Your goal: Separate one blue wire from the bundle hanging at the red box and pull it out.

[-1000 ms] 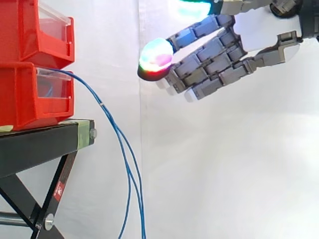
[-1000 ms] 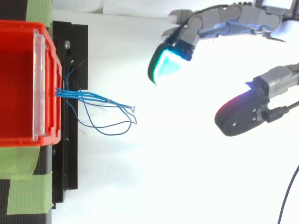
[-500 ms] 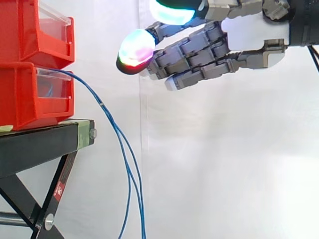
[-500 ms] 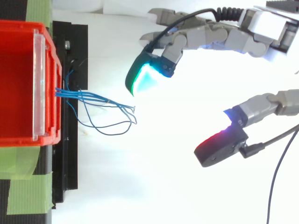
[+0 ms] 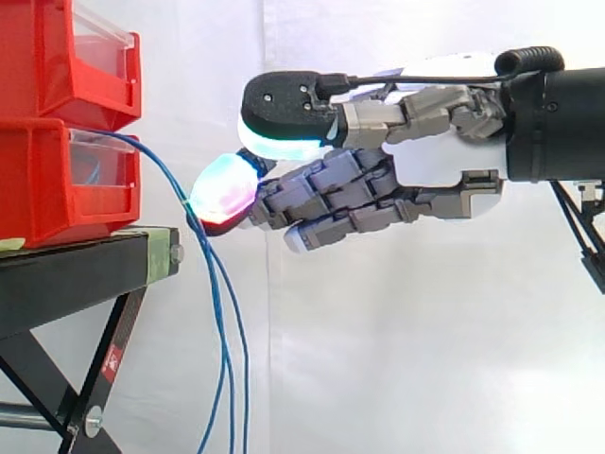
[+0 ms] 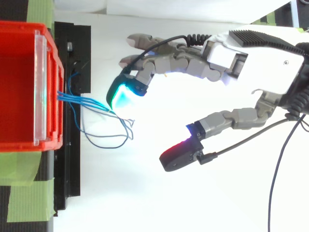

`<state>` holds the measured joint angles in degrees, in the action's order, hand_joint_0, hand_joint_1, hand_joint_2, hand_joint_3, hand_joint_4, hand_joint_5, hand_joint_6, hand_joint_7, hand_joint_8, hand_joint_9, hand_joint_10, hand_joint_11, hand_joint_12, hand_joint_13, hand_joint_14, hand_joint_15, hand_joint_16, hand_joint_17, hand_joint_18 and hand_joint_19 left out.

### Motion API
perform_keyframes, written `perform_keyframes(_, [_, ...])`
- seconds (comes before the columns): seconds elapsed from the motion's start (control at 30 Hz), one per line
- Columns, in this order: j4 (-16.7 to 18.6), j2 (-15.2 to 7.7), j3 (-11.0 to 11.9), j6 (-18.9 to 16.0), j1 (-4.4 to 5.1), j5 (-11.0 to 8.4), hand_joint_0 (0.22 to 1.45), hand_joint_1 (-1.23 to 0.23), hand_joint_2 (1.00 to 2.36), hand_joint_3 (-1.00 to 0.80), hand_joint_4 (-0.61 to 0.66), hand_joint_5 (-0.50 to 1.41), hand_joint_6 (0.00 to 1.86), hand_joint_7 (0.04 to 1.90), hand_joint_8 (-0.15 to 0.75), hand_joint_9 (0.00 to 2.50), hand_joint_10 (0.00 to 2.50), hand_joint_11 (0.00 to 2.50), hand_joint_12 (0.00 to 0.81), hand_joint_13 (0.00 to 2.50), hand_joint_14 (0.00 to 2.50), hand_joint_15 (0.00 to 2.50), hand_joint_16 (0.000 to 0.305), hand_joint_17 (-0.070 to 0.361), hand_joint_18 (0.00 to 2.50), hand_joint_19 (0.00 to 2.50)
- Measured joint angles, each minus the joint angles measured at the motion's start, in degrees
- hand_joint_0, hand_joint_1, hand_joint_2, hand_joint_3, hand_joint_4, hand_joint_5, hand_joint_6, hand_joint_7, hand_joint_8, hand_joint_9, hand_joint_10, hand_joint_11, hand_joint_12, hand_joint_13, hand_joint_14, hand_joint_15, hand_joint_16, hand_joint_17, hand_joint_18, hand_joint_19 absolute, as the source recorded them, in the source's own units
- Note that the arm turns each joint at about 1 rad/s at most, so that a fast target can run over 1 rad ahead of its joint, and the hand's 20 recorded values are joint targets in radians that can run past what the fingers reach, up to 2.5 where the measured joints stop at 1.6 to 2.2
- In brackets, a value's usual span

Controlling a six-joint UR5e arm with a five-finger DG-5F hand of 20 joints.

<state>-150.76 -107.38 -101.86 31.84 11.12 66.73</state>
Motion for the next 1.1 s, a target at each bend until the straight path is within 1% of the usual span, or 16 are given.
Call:
perform_keyframes(0.13, [0.9,-0.1,0.0,-0.1,-0.3,-0.09,0.55,-0.66,1.0,-0.5,0.31,-0.19,0.5,0.92,0.282,0.33,0.0,0.15,0.328,0.06,0.0,0.11,0.049,0.11,0.03,0.34])
perform_keyframes(0.37, [1.1,-0.1,0.0,-0.1,-0.7,-0.16,0.55,-0.66,1.0,-0.5,0.31,-0.19,0.5,0.92,0.283,0.34,0.0,0.16,0.329,0.06,0.0,0.11,0.049,0.11,0.04,0.34])
perform_keyframes(0.5, [2.2,-0.6,0.0,0.4,-0.84,-0.89,0.55,-0.66,1.0,-0.5,0.32,-0.19,0.5,0.92,0.283,0.34,0.0,0.15,0.329,0.07,0.0,0.11,0.048,0.109,0.04,0.34])
perform_keyframes(0.6, [4.6,-2.7,0.0,0.8,-0.96,-1.5,0.56,-0.67,1.0,-0.5,0.32,-0.18,0.5,0.93,0.284,0.35,0.0,0.16,0.329,0.07,0.0,0.11,0.048,0.109,0.05,0.34])
perform_keyframes(0.67, [6.9,-4.0,0.0,1.0,-0.87,-1.73,0.56,-0.68,1.0,-0.5,0.33,-0.18,0.5,0.96,0.287,0.36,0.0,0.16,0.329,0.09,0.0,0.12,0.048,0.108,0.06,0.34])
perform_keyframes(0.77, [10.9,-5.0,0.0,1.3,-0.67,-1.89,0.57,-0.68,1.0,-0.5,0.33,-0.17,0.5,1.0,0.286,0.38,0.01,0.18,0.327,0.1,0.0,0.11,0.048,0.107,0.08,0.35])
perform_keyframes(0.8, [12.1,-5.1,0.0,1.5,-0.6,-1.92,0.57,-0.7,1.0,-0.5,0.34,-0.17,0.5,0.99,0.29,0.4,0.0,0.15,0.331,0.12,0.0,0.09,0.048,0.108,0.11,0.32])
perform_keyframes(0.87, [15.0,-5.3,0.0,2.3,-0.49,-2.01,0.57,-0.7,1.0,-0.5,0.33,-0.16,0.5,1.04,0.291,0.41,0.01,0.16,0.33,0.13,0.0,0.09,0.048,0.108,0.12,0.32])
perform_keyframes(0.97, [16.8,-5.4,0.0,3.4,-0.47,-2.07,0.58,-0.7,1.0,-0.5,0.32,-0.16,0.5,1.08,0.29,0.42,0.0,0.16,0.329,0.14,0.0,0.1,0.047,0.106,0.14,0.33])
perform_keyframes(1.1, [17.0,-5.4,0.0,3.9,-0.47,-2.22,0.59,-0.71,1.0,-0.5,0.31,-0.15,0.5,1.1,0.289,0.42,0.0,0.18,0.329,0.15,0.0,0.1,0.048,0.107,0.14,0.32])
